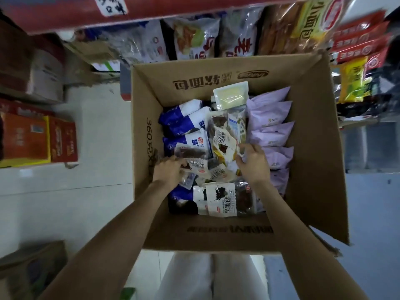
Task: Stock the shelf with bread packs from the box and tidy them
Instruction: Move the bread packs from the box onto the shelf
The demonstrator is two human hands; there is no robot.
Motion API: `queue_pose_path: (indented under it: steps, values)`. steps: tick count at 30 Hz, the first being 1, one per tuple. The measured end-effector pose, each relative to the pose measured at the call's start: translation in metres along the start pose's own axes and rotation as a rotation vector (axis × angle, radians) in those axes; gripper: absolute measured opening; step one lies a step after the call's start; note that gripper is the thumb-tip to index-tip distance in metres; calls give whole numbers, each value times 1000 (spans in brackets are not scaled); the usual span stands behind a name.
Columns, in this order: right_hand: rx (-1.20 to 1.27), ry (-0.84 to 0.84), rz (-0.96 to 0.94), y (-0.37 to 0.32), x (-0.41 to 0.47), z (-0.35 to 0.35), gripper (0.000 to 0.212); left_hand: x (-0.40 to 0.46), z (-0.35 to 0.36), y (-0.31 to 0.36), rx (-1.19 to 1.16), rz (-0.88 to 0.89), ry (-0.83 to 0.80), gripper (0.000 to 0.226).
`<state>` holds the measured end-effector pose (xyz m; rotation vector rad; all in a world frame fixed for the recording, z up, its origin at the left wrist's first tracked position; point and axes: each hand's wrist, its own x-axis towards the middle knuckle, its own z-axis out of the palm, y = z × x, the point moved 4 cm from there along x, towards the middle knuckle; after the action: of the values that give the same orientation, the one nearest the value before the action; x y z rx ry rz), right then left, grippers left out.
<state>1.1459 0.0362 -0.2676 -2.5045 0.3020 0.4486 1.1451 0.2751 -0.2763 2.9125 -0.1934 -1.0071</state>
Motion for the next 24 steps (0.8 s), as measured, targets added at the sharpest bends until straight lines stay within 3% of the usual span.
queue_pose_path:
  steps: [4,9,13,15,18,21,24]
  values:
    - [-32,8,20,-5,12,3,24,5,-5,3,-103,39,50,38]
    - [-184,300,-218,-28,24,-5,16,35,-30,-3,-209,50,246,38]
    - [-312,251,-284,-45,48,14,24,84,-35,-16,-173,-40,232,45]
    - [-259,221,-282,-41,55,17,27,100,-37,-12,-147,-39,229,47]
    - [-42,331,-308,-23,46,-5,23,106,-50,19,-204,119,350,43]
    - [-62,455,-159,18,32,-31,29,107,-72,71,-272,389,529,44]
    - [-155,222,72,67,38,-26,54,121,-87,129,-306,553,407,52]
